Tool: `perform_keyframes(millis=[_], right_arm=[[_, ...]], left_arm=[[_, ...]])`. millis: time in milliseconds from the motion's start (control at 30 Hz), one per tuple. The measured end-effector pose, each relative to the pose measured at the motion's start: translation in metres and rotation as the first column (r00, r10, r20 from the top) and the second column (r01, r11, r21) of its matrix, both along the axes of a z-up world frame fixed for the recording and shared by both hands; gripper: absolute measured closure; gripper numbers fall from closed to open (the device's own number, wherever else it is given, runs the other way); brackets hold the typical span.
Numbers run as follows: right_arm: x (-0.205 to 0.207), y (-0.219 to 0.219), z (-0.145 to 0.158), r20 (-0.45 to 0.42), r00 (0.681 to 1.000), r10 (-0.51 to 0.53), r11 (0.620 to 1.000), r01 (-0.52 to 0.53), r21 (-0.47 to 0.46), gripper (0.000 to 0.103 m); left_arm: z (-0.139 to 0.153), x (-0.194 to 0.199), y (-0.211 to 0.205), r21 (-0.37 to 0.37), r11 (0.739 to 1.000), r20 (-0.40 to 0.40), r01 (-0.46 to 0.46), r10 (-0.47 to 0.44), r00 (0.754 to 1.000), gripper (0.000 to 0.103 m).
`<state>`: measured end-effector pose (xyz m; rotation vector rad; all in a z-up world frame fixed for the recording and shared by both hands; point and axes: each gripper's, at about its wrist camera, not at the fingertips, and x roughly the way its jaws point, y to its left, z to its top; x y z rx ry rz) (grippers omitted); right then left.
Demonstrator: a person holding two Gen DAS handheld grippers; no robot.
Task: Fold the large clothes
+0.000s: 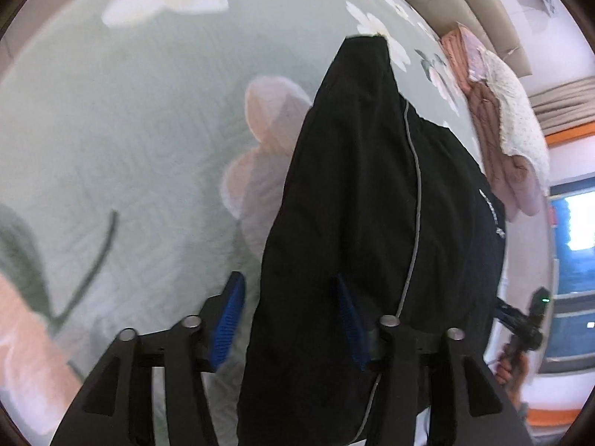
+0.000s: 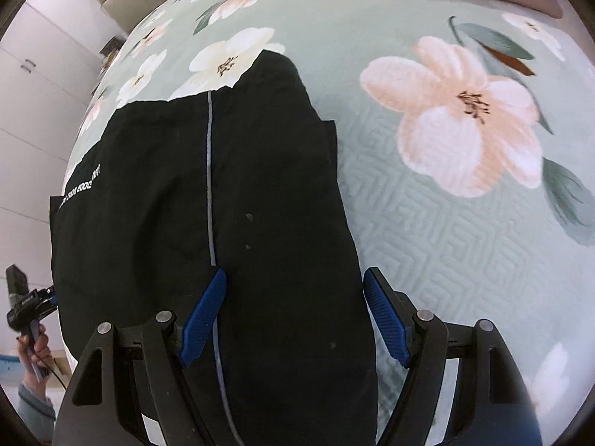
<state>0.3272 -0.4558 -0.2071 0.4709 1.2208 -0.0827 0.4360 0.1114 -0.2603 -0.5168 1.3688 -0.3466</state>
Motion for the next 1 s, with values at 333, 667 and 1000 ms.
perform_keyframes(millis=[333,667,1000], right_arm=[[-0.001,-0.032,-0.047,0.01,0.997,-0.072,0.941,0.064,0.332,0.015],[0.005,-0.021,-0.06,0.026,0.999,0.038,0.914,-0.045,0.403,0.027],[0.008,0.0,-0.061,0.16,0.986,0.046,0.903,-0.11,0.415,0.039]], left_arm=[[-0.023,0.011,-0.003,-0.148,0.989,0.009,0.021,-0.02,1.0,0.02],[-0.033,0.015,-0.029,-0.314,0.942,-0.03,0.116,-0.132,0.991,0.039],[-0.04,0.013,-0.036,-0.378,0.92,0.068,0.106,-0.087,0.994,0.062]])
